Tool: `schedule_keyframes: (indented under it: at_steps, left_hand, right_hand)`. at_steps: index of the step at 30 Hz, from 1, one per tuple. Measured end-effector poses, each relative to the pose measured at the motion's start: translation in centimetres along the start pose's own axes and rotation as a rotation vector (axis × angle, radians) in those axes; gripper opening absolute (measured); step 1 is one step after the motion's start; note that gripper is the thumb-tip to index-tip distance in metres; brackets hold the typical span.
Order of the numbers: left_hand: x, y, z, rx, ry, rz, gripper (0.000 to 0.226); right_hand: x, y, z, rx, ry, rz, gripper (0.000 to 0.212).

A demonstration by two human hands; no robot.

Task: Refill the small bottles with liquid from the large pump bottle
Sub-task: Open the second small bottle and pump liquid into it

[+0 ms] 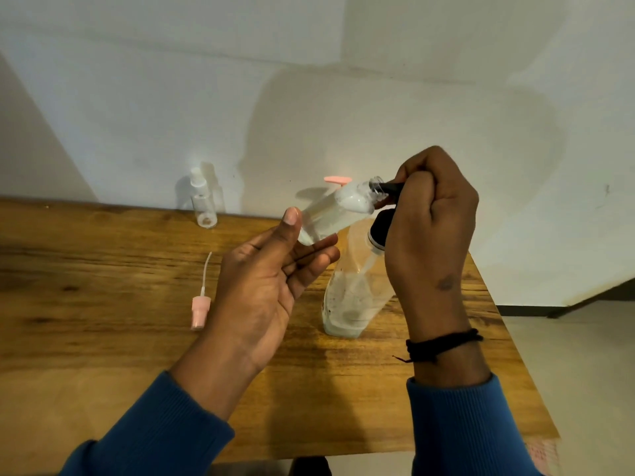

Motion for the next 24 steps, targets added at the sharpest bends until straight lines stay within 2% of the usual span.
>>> schedule_keyframes:
  at_steps: [24]
  left_hand:
    - [-0.1,-0.01,-0.12,-0.003,-0.017,0.005,0.038]
  right_hand:
    - [-0.11,-0.29,0.16,0.011,-0.023,-0.007,0.023]
Point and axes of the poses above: each hand's wrist, its own y-axis towards the middle knuckle, its own z-axis out of the palm, x = y × z, the point moved 9 cm from there along y, towards the middle knuckle, and after that the axes turned 10 degrees about -x, right-handed, at the moved point
